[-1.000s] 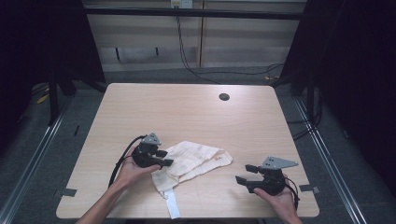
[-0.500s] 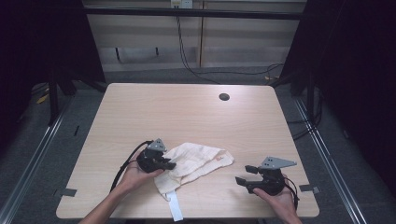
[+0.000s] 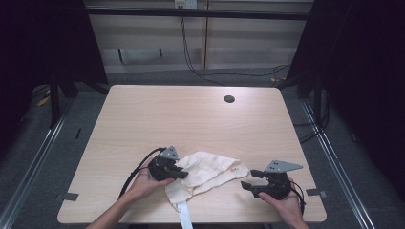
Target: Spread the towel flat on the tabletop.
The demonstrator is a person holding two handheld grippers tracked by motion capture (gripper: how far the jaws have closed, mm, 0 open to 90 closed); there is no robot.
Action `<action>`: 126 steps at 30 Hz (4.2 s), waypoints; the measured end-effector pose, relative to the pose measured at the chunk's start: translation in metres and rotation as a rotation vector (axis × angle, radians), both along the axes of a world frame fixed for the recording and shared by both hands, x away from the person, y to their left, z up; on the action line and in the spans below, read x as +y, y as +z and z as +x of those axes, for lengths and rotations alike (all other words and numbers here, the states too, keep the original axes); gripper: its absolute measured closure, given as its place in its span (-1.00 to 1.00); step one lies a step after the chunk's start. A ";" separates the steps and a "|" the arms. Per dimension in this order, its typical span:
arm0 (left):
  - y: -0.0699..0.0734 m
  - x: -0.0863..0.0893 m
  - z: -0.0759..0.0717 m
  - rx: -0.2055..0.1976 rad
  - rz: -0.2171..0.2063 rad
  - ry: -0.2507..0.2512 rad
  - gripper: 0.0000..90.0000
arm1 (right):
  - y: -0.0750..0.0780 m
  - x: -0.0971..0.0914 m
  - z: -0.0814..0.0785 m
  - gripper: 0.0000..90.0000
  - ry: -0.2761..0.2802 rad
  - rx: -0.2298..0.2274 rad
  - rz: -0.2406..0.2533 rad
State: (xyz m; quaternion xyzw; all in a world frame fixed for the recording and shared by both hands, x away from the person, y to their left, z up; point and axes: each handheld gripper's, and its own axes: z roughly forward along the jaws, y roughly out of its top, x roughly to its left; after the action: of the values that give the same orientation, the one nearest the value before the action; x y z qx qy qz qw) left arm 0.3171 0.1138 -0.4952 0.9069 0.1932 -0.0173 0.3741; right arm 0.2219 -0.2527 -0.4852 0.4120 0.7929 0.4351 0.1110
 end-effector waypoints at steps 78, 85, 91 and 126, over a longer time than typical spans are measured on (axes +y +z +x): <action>0.029 0.000 -0.035 -0.045 -0.156 -0.058 0.95 | -0.008 0.003 0.004 0.49 -0.037 0.052 -0.149; 0.037 0.017 -0.024 -0.047 -0.195 -0.002 0.95 | -0.011 0.005 0.007 0.45 -0.037 0.056 -0.165; 0.037 0.028 -0.017 -0.045 -0.220 0.040 0.94 | -0.011 0.005 0.011 0.37 -0.046 0.035 -0.168; 0.061 0.058 -0.006 -0.053 -0.294 0.091 0.95 | 0.036 -0.012 0.023 0.98 0.091 -0.013 0.133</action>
State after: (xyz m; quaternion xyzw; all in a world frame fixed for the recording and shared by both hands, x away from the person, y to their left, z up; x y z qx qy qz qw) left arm 0.3110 0.1718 -0.4346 0.8328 0.2195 -0.0047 0.5082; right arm 0.2447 -0.2645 -0.4488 0.3790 0.7795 0.4941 0.0684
